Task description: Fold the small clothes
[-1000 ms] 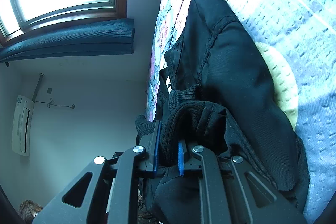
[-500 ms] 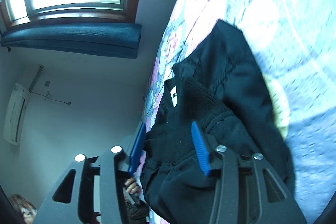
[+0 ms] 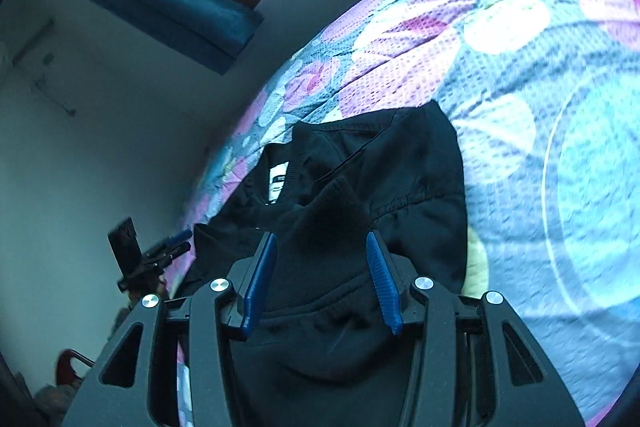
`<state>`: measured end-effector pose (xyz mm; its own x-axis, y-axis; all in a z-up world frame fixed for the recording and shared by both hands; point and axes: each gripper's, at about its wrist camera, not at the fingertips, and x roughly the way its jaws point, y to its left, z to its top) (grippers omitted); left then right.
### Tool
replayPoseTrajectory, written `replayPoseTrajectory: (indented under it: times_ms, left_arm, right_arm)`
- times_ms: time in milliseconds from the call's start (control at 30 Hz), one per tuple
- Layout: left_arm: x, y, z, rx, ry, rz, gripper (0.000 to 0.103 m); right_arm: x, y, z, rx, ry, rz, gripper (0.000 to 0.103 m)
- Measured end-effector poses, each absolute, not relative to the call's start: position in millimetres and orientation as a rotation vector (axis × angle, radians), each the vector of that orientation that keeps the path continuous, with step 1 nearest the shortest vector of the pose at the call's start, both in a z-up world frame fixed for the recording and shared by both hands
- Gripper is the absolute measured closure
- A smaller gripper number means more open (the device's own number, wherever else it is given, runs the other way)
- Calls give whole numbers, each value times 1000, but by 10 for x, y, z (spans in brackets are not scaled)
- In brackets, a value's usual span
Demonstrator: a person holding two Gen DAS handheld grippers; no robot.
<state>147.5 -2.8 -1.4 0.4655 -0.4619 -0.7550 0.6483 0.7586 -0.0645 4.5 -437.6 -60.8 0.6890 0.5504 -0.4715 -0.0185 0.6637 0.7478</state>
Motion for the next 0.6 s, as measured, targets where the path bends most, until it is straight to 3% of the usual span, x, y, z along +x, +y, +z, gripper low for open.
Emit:
replayPoseTrajectory:
  times_ms: [133,200,233,267,600]
  left_arm:
    - [1562,-143,-124,252,885,-735,37]
    - [1564,-185,-157,267,896,-739,55]
    - [1559,-196,-165,273,898,-740,58]
    - [1549,-210,-180,288,897,-737,58]
    - [1573,-244,-237,300,900,-694,59]
  right_arm:
    - [88,-4390,-564,741,734,379,56]
    - [106,-4382,-549,719,730,398,56]
    - [125,-4379,-544,704,733,403,52]
    - [148,-4373,-537,682,736,402,48]
    - [416,-4220,-530,557,771,415,48]
